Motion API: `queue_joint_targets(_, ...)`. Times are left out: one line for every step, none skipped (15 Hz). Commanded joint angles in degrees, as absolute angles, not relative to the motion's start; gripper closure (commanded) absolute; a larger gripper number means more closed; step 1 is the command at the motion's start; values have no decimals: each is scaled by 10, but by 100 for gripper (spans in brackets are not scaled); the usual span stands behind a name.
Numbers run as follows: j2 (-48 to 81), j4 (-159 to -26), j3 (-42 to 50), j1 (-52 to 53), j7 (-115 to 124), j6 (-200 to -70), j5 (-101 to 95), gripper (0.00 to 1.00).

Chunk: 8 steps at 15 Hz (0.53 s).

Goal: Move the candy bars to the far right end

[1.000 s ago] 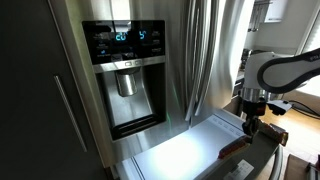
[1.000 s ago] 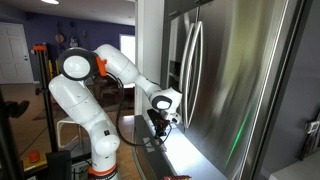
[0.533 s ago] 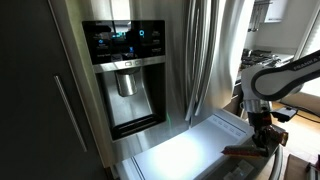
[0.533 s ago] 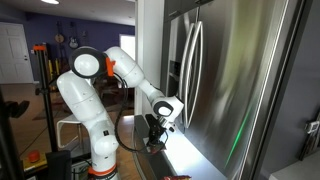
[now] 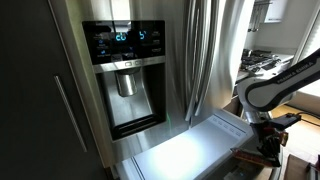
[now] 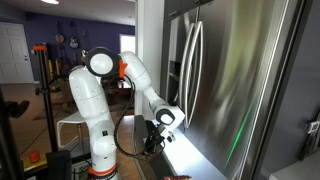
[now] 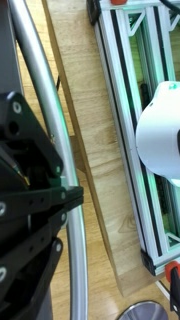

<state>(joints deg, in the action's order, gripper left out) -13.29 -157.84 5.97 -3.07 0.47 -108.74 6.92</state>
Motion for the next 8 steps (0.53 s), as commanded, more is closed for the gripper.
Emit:
queue_joint_targets(-116,-1577,54,-48,47,-1079,49,99)
queue_joint_targets(-115,-1577,54,-50,60,-1082,44,73)
queue_joint_targets(-116,-1576,53,-52,70,-1083,38,72)
queue_joint_targets(-117,-1576,53,-54,77,-1085,34,67)
queue_joint_targets(-122,-1576,53,-55,83,-1085,30,59)
queue_joint_targets(-125,-1574,51,-55,87,-1085,25,52)
queue_joint_targets(-132,-1573,51,-54,86,-1086,22,43)
queue_joint_targets(-136,-1571,49,-53,87,-1086,18,37)
